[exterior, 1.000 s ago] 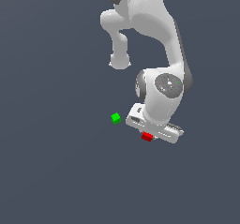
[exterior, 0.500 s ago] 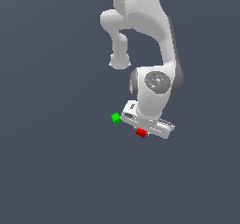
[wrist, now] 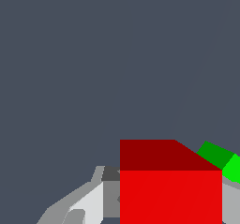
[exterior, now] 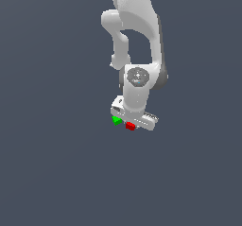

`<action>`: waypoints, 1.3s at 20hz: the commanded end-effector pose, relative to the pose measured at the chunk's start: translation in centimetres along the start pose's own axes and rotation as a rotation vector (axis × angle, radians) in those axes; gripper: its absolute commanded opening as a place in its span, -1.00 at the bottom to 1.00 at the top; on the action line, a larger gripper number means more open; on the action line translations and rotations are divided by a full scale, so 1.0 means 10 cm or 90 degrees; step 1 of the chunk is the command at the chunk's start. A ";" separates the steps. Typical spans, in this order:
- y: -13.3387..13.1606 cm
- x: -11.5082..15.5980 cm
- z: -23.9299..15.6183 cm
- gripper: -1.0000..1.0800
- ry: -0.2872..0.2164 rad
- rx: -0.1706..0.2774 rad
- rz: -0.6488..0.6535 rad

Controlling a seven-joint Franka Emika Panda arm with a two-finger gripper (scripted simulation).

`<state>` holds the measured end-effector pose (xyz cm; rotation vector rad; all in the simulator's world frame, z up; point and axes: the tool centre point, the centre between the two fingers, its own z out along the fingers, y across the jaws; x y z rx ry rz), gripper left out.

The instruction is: Stack the red cube on top of the green cube.

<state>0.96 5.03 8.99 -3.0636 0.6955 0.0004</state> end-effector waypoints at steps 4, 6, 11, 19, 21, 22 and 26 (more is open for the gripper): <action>0.41 -0.14 0.12 -1.00 0.000 0.000 0.000; 0.53 -0.18 0.16 -1.00 0.000 0.000 0.000; 0.79 -0.26 0.24 -1.00 0.000 0.000 0.000; 0.96 -0.30 0.29 -1.00 0.000 0.000 0.000; 0.96 -0.30 0.29 0.92 0.000 0.000 0.000; 0.96 -0.30 0.29 0.92 0.000 0.000 0.000; 0.96 -0.30 0.29 0.92 0.000 0.000 0.000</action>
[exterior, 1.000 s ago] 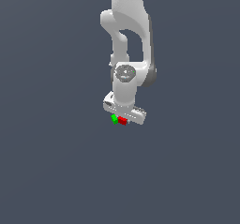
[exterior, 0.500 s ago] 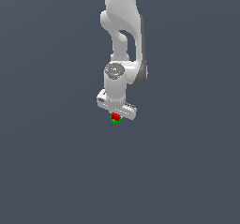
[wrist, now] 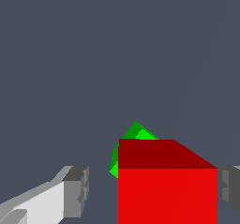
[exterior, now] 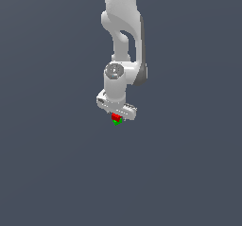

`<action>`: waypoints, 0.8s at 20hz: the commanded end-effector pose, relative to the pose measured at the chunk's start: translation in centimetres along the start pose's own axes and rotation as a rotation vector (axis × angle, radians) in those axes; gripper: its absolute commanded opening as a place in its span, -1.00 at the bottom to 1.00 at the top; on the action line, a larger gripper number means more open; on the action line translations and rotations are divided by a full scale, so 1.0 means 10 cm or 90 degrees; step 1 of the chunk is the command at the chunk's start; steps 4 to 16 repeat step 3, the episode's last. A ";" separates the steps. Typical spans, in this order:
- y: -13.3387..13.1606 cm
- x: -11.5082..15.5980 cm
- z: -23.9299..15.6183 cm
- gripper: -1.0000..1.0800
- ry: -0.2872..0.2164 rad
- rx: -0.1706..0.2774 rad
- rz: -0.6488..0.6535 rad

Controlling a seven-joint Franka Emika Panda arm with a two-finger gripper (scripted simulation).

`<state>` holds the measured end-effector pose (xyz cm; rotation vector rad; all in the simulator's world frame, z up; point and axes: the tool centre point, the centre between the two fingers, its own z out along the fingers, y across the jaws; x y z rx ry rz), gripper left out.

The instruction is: Stack the red cube on top of the green cube.

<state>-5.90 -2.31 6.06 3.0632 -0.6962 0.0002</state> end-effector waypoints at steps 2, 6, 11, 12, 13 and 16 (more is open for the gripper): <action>0.00 0.00 0.00 0.92 0.000 0.000 0.000; 0.00 0.00 0.00 0.92 0.000 0.000 0.000; 0.00 0.00 0.00 0.92 0.000 0.000 0.000; 0.00 0.00 0.00 0.92 0.000 0.000 0.000; 0.00 0.00 0.00 0.92 0.000 0.000 0.000; 0.00 0.00 0.00 0.92 0.000 0.000 0.000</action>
